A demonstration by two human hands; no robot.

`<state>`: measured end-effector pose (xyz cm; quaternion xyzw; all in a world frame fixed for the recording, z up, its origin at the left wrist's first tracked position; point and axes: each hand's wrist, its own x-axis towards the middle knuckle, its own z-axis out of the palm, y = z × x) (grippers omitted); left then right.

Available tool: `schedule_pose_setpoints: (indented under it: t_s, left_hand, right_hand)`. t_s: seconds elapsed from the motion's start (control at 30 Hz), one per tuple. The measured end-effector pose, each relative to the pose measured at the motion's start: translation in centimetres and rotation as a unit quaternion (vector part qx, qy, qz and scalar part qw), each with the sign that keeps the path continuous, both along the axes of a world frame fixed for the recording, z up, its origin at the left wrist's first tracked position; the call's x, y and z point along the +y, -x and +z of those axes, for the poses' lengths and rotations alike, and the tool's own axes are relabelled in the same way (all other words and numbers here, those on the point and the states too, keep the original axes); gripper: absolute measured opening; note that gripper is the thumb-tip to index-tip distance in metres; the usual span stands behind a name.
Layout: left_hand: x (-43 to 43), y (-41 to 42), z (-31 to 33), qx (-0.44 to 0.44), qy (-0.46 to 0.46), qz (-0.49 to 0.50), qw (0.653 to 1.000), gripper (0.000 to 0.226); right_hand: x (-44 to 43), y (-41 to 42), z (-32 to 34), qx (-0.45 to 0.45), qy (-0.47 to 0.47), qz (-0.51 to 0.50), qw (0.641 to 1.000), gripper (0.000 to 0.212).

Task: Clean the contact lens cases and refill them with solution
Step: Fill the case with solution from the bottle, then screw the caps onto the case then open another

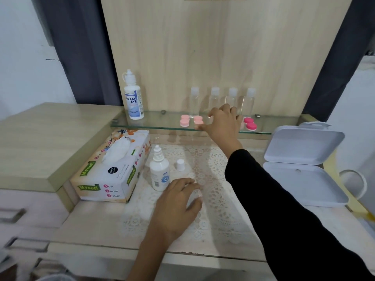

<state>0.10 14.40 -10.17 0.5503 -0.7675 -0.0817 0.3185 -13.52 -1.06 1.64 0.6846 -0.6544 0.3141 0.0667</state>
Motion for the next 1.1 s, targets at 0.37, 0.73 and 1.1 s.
schedule_pose_setpoints:
  t_s: [0.37,0.73,1.1]
  left_hand:
    - [0.0,0.0,0.1,0.0,-0.001,0.005,1.0,0.039]
    - [-0.1,0.0,0.2,-0.004,-0.009,0.004,1.0,0.065]
    - [-0.2,0.1,0.1,-0.014,-0.011,0.003,1.0,0.066]
  right_hand:
    - [0.8,1.4,-0.2,0.077,0.043,-0.039,0.995,0.034]
    - [5.5,3.1,-1.2,-0.114,0.061,0.036,0.991,0.027]
    - [12.3,5.7,-7.9,-0.166,-0.08,0.156,0.97,0.026]
